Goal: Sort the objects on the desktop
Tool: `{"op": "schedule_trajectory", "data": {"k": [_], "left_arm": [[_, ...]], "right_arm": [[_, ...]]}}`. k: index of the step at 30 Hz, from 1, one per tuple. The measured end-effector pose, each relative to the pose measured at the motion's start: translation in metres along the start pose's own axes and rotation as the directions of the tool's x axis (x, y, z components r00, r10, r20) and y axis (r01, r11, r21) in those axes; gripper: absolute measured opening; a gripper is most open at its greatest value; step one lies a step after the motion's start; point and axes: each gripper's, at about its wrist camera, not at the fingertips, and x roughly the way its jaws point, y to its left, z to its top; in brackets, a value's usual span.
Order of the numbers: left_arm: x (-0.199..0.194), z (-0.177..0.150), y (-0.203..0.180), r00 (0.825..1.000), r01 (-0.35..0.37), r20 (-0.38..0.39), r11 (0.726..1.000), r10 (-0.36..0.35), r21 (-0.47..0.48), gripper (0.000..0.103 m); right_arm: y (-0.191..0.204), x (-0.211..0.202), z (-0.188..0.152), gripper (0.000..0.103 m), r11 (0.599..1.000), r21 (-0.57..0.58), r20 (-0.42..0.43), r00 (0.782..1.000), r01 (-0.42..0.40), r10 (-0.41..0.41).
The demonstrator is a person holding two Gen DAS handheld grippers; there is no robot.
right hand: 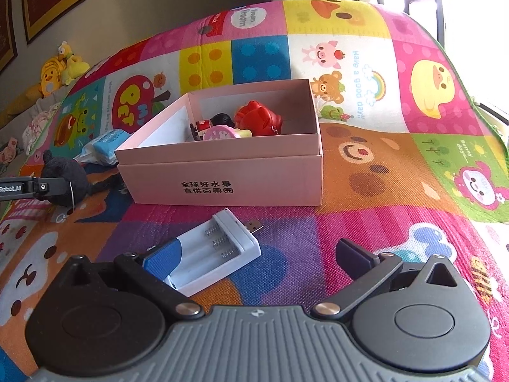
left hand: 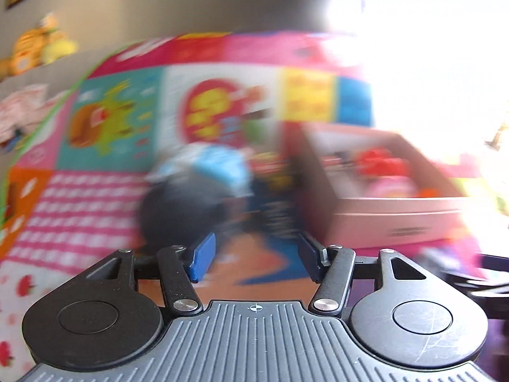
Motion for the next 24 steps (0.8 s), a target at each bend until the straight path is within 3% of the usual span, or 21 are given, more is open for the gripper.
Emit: {"op": "schedule_trajectory", "data": {"k": [3,6,7,10,13,17,19,21,24], "left_arm": [[-0.017,-0.002,-0.025,0.994,0.112,0.015,0.993,-0.113,0.040,0.064],[-0.026,-0.008,-0.037,0.992,0.122,0.033,0.990,-0.124,0.073,0.088],[-0.029,-0.011,-0.036,0.993,0.102,0.046,0.992,-0.105,0.076,0.096],[-0.032,-0.019,-0.020,0.998,0.008,0.054,0.998,-0.012,0.066,0.098],[-0.032,-0.027,0.020,0.996,-0.086,0.026,0.996,0.087,-0.035,0.101],[-0.038,-0.036,0.080,0.987,-0.156,-0.003,0.968,0.158,-0.195,0.103],[-0.044,-0.040,0.101,0.984,-0.169,0.007,0.955,0.176,-0.243,0.103],[-0.052,-0.045,0.118,0.979,-0.187,0.025,0.941,0.202,-0.280,0.103],[-0.060,-0.052,0.138,0.976,-0.191,0.031,0.921,0.214,-0.339,0.103]], "right_arm": [[0.000,-0.001,0.000,0.103,1.000,-0.003,0.006,1.000,0.005,-0.005],[0.001,0.000,0.000,0.103,1.000,-0.004,0.006,1.000,0.005,-0.005],[0.001,-0.001,0.000,0.103,1.000,-0.007,0.006,1.000,0.005,-0.005],[0.008,-0.008,0.003,0.103,0.999,-0.046,0.025,1.000,-0.015,0.017],[0.030,-0.023,0.017,0.103,0.986,-0.128,0.051,0.992,-0.111,0.118],[0.077,-0.027,0.049,0.103,0.938,-0.212,0.033,0.958,-0.273,0.286],[0.104,-0.014,0.063,0.093,0.927,-0.214,0.006,0.949,-0.308,0.316],[0.135,0.003,0.076,0.055,0.915,-0.249,-0.027,0.947,-0.316,0.320],[0.175,0.031,0.094,0.051,0.901,-0.272,-0.026,0.939,-0.338,0.344]]}}
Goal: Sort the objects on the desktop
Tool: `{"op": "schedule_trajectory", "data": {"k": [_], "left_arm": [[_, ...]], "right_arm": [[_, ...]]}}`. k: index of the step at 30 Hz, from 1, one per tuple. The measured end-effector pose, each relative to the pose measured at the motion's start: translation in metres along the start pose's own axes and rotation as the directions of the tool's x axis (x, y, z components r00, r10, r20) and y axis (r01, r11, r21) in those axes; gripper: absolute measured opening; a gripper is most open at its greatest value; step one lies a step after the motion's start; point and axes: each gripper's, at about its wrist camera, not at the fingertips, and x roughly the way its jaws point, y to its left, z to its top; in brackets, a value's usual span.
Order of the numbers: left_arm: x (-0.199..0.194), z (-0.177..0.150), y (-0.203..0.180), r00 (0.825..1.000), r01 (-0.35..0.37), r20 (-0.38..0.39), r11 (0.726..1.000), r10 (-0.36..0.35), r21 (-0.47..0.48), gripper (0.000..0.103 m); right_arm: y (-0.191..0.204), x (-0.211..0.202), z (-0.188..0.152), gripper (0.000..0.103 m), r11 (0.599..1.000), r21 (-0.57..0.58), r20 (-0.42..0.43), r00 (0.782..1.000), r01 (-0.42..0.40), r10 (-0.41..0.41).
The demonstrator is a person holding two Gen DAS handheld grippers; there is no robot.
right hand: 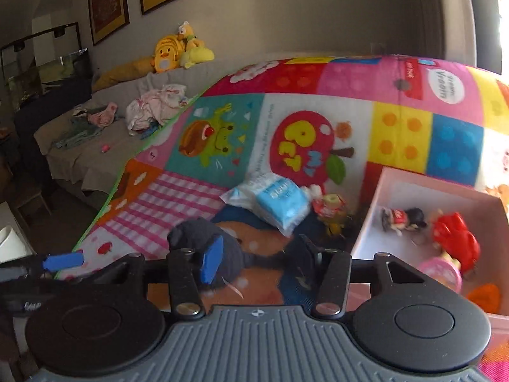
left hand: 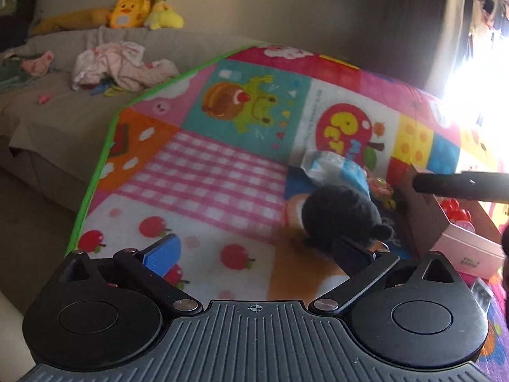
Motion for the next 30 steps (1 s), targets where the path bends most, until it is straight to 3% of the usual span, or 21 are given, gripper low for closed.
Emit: {"op": "schedule_trajectory", "data": {"k": [3,6,9,12,16,17,18,19,20,24,30], "left_arm": [[0.000,0.001,0.011,1.000,0.028,-0.011,0.999,-0.028,-0.030,0.103],[0.000,0.000,0.013,0.999,0.044,-0.003,0.999,-0.044,-0.019,0.103],[-0.002,-0.001,0.018,0.999,0.046,0.008,0.999,-0.046,-0.025,0.103],[-0.002,-0.001,0.022,0.999,0.043,0.016,0.998,-0.043,-0.037,0.103],[-0.006,-0.001,0.024,0.997,0.068,0.031,0.997,-0.067,-0.044,0.103],[-0.008,-0.001,0.024,0.996,0.081,0.039,0.996,-0.079,-0.048,0.103],[-0.010,-0.001,0.026,0.996,0.087,0.043,0.995,-0.085,-0.053,0.103],[-0.012,-0.001,0.026,0.996,0.084,0.041,0.995,-0.082,-0.052,0.103],[-0.014,-0.001,0.026,0.996,0.081,0.043,0.996,-0.079,-0.049,0.103],[-0.018,0.000,0.028,0.996,0.075,0.049,0.996,-0.073,-0.048,0.103],[-0.025,0.008,0.028,0.998,0.036,0.055,0.998,-0.033,-0.054,0.103]], "right_arm": [[0.008,0.048,0.020,0.051,0.999,-0.002,-0.004,0.999,0.038,-0.038],[0.001,0.095,0.025,0.051,0.998,0.029,-0.097,0.993,0.063,-0.060],[-0.004,0.114,0.014,0.051,0.997,0.070,-0.214,0.977,0.009,0.007],[0.009,0.088,0.002,0.051,0.996,0.032,-0.191,0.978,-0.082,0.087],[0.046,0.042,-0.019,0.052,0.966,-0.097,-0.194,0.957,-0.239,0.217],[0.056,0.030,-0.023,0.056,0.955,-0.135,-0.186,0.954,-0.263,0.237],[0.062,0.022,-0.026,0.048,0.948,-0.159,-0.186,0.952,-0.274,0.244],[0.067,0.016,-0.028,0.056,0.942,-0.173,-0.198,0.947,-0.287,0.252],[0.069,0.013,-0.031,0.070,0.934,-0.177,-0.221,0.937,-0.311,0.271],[0.071,0.000,-0.048,0.084,0.922,-0.231,-0.228,0.939,-0.310,0.259],[0.080,0.004,-0.063,0.085,0.902,-0.236,-0.272,0.916,-0.362,0.296]]}}
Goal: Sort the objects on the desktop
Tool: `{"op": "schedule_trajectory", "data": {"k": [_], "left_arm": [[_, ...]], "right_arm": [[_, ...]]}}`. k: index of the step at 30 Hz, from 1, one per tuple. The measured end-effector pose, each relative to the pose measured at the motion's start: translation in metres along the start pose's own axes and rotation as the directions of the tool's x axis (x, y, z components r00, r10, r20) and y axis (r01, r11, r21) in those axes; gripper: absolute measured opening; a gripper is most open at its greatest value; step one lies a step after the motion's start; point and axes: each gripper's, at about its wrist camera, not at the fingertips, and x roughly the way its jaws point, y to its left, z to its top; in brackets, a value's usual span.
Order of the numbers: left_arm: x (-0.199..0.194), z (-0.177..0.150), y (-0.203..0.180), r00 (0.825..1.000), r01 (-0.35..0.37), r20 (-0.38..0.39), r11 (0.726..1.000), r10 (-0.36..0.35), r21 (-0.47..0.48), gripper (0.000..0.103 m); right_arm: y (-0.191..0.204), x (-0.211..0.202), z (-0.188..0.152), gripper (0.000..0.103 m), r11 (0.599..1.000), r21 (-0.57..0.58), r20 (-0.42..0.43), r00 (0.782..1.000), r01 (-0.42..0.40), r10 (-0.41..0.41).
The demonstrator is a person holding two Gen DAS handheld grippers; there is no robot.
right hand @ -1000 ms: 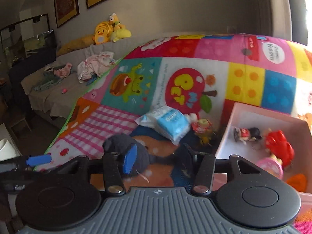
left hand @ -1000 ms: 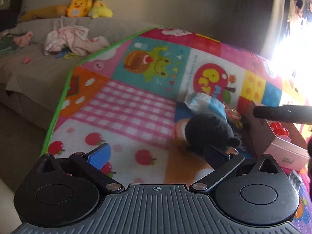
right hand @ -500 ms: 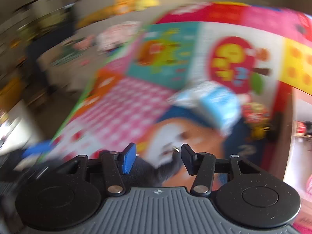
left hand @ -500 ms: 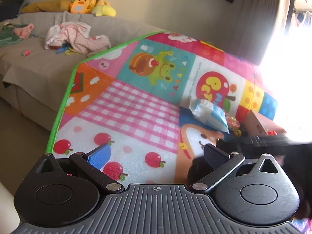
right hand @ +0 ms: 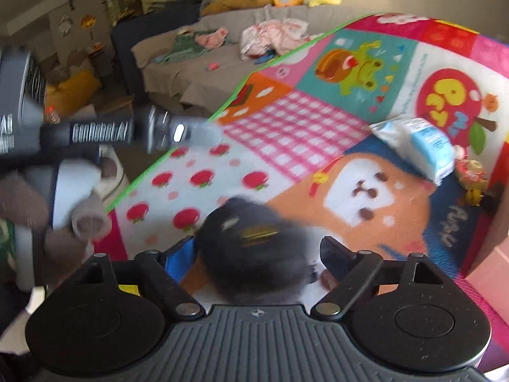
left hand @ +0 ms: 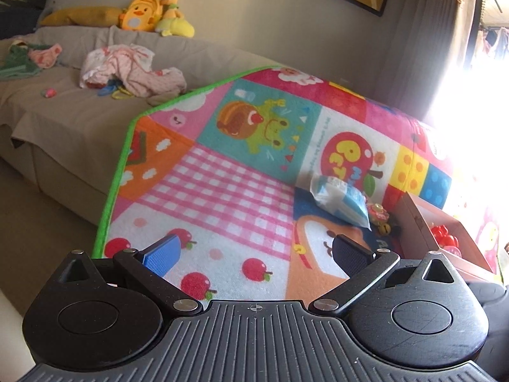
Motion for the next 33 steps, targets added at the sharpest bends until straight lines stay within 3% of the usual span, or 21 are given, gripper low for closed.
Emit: {"op": "schedule_trajectory", "data": {"k": [1,2,3,7,9,11,14,15,16,18,20,23,30,33], "left_arm": [[-0.001,0.001,-0.001,1.000,-0.007,-0.002,1.000,0.007,0.004,0.103],[-0.001,0.002,-0.003,1.000,-0.010,-0.006,1.000,0.010,0.009,0.103],[0.000,0.002,-0.005,1.000,-0.011,-0.011,1.000,0.011,0.013,0.103],[0.003,0.001,-0.020,1.000,0.006,-0.029,0.999,-0.005,0.043,0.103],[0.006,-0.001,-0.030,0.999,0.027,-0.042,0.998,-0.025,0.061,0.103],[0.011,-0.004,-0.045,0.997,0.054,-0.060,0.995,-0.049,0.082,0.103],[0.016,-0.006,-0.068,0.993,0.098,-0.078,0.988,-0.089,0.118,0.103],[0.017,-0.007,-0.076,0.991,0.113,-0.082,0.985,-0.103,0.129,0.103],[0.017,-0.007,-0.084,0.989,0.129,-0.087,0.982,-0.117,0.140,0.103],[0.018,-0.009,-0.097,0.986,0.152,-0.096,0.975,-0.138,0.164,0.103],[0.018,-0.011,-0.109,0.983,0.166,-0.112,0.968,-0.146,0.188,0.103],[0.019,-0.018,-0.121,0.979,0.177,-0.141,0.960,-0.149,0.216,0.103],[0.025,-0.029,-0.136,0.964,0.215,-0.205,0.950,-0.170,0.225,0.103],[0.026,-0.033,-0.147,0.956,0.246,-0.221,0.937,-0.193,0.248,0.103]], "right_arm": [[0.005,0.001,-0.004,0.084,1.000,-0.020,0.000,1.000,0.011,-0.011],[0.012,0.001,-0.009,0.072,0.998,-0.046,0.013,0.999,0.046,-0.046],[0.017,0.000,-0.013,0.066,0.994,-0.072,0.016,0.997,0.077,-0.076],[0.003,-0.024,-0.023,0.064,0.995,0.034,0.038,0.995,0.093,-0.095],[-0.015,-0.045,-0.032,0.064,0.977,0.117,0.082,0.979,0.178,-0.188],[-0.036,-0.064,-0.043,0.064,0.926,0.234,0.109,0.939,0.295,-0.326],[-0.060,-0.080,-0.058,0.064,0.790,0.369,0.088,0.828,0.489,-0.554],[-0.065,-0.082,-0.062,0.064,0.755,0.404,0.065,0.807,0.516,-0.586],[-0.069,-0.084,-0.065,0.064,0.732,0.438,0.038,0.803,0.522,-0.595],[-0.074,-0.082,-0.072,0.067,0.725,0.485,0.000,0.829,0.489,-0.559],[-0.070,-0.078,-0.076,0.069,0.749,0.489,0.011,0.855,0.447,-0.518],[-0.057,-0.075,-0.078,0.077,0.784,0.445,0.049,0.862,0.433,-0.505],[-0.050,-0.086,-0.086,0.084,0.854,0.409,0.088,0.918,0.321,-0.387],[-0.046,-0.102,-0.098,0.086,0.876,0.333,0.098,0.911,0.350,-0.401]]}}
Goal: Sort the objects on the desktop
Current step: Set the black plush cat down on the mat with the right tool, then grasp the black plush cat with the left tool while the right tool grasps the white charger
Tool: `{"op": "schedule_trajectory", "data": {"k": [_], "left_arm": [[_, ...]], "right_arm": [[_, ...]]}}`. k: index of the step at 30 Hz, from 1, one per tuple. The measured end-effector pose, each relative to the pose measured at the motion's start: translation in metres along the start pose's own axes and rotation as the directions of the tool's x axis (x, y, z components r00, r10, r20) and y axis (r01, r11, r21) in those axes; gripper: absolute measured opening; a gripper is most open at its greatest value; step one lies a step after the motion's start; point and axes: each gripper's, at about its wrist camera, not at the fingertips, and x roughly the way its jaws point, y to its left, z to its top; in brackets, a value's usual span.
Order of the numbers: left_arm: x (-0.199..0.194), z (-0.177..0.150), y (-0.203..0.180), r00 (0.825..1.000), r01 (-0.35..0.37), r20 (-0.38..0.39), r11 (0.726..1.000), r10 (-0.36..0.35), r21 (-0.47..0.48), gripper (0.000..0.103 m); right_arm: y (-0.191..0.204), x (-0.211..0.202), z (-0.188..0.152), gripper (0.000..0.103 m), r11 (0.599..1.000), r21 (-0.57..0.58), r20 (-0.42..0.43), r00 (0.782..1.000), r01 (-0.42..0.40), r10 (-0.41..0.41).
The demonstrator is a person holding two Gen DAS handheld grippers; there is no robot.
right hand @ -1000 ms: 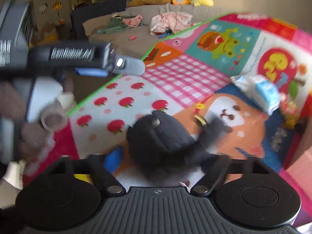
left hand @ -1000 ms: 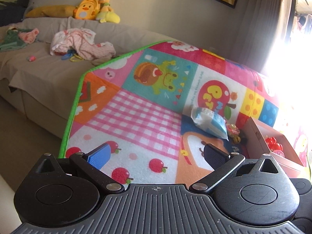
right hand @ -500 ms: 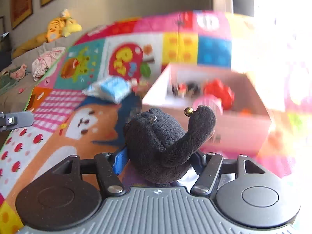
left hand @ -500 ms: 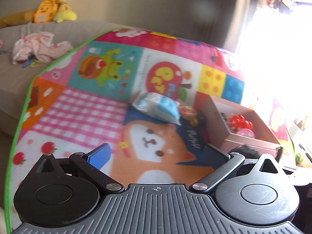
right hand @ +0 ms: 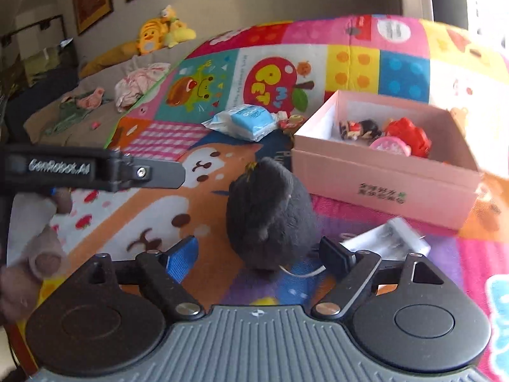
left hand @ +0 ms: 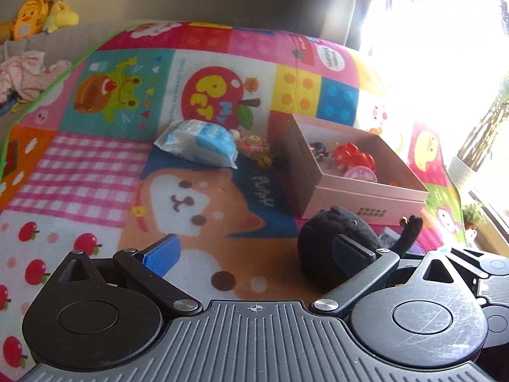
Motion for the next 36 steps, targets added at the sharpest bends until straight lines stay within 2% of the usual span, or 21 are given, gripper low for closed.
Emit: {"op": "schedule_trajectory", "data": {"k": [4,6,9,11,14,18,19,20,21,24,28,32,34,36], "left_arm": [[0.008,-0.003,-0.013,0.999,0.029,-0.019,0.999,-0.028,0.027,0.103],[0.012,-0.006,-0.018,0.999,0.041,-0.028,0.998,-0.040,0.036,0.103],[0.016,-0.010,-0.025,0.998,0.055,-0.044,0.998,-0.053,0.042,0.103],[0.017,-0.015,-0.029,0.997,0.061,-0.054,0.997,-0.059,0.040,0.103],[0.020,-0.022,-0.032,0.994,0.065,-0.086,0.997,-0.061,0.041,0.103],[0.025,-0.033,-0.029,0.988,0.064,-0.143,0.998,-0.060,0.021,0.103],[0.027,-0.037,-0.027,0.985,0.066,-0.160,0.998,-0.063,0.014,0.103],[0.029,-0.040,-0.026,0.983,0.067,-0.174,0.998,-0.065,0.009,0.103],[0.031,-0.043,-0.026,0.982,0.065,-0.179,0.998,-0.062,0.012,0.103],[0.031,-0.047,-0.032,0.986,0.052,-0.161,0.997,-0.042,0.058,0.103],[0.032,-0.050,-0.035,0.989,0.035,-0.143,0.997,-0.026,0.064,0.103],[0.034,-0.052,-0.040,0.988,0.026,-0.156,0.991,-0.006,0.128,0.103],[0.035,-0.054,-0.047,0.986,0.017,-0.166,0.982,0.015,0.190,0.103],[0.036,-0.054,-0.051,0.985,0.006,-0.171,0.976,0.031,0.215,0.103]], "right_arm": [[-0.020,-0.029,-0.009,0.093,0.994,-0.094,0.034,0.998,0.059,-0.056],[-0.034,-0.037,-0.012,0.103,0.986,-0.121,0.041,0.993,0.115,-0.111],[-0.051,-0.033,-0.014,0.103,0.974,-0.154,0.018,0.986,0.164,-0.163],[-0.060,-0.024,-0.012,0.103,0.977,-0.155,0.005,0.989,0.145,-0.145],[-0.067,-0.002,-0.008,0.103,0.985,-0.158,-0.032,0.997,0.070,-0.076],[-0.071,0.030,-0.007,0.102,0.982,-0.170,-0.083,0.992,0.077,-0.092],[-0.074,0.031,-0.006,0.099,0.987,-0.151,-0.096,0.993,0.059,-0.074],[-0.076,0.029,-0.006,0.088,0.990,-0.136,-0.090,0.994,0.046,-0.059],[-0.077,0.026,-0.007,0.082,0.989,-0.138,-0.091,0.994,0.048,-0.061],[-0.084,0.014,-0.015,0.081,0.989,-0.118,-0.087,0.991,0.086,-0.097],[-0.102,-0.006,-0.027,0.081,0.988,-0.033,-0.084,0.985,0.149,-0.151],[-0.116,-0.016,-0.034,0.081,0.966,0.058,-0.076,0.966,0.250,-0.246],[-0.117,-0.015,-0.033,0.085,0.957,0.074,-0.079,0.958,0.281,-0.275],[-0.117,-0.011,-0.033,0.093,0.954,0.074,-0.086,0.955,0.291,-0.285]]}}
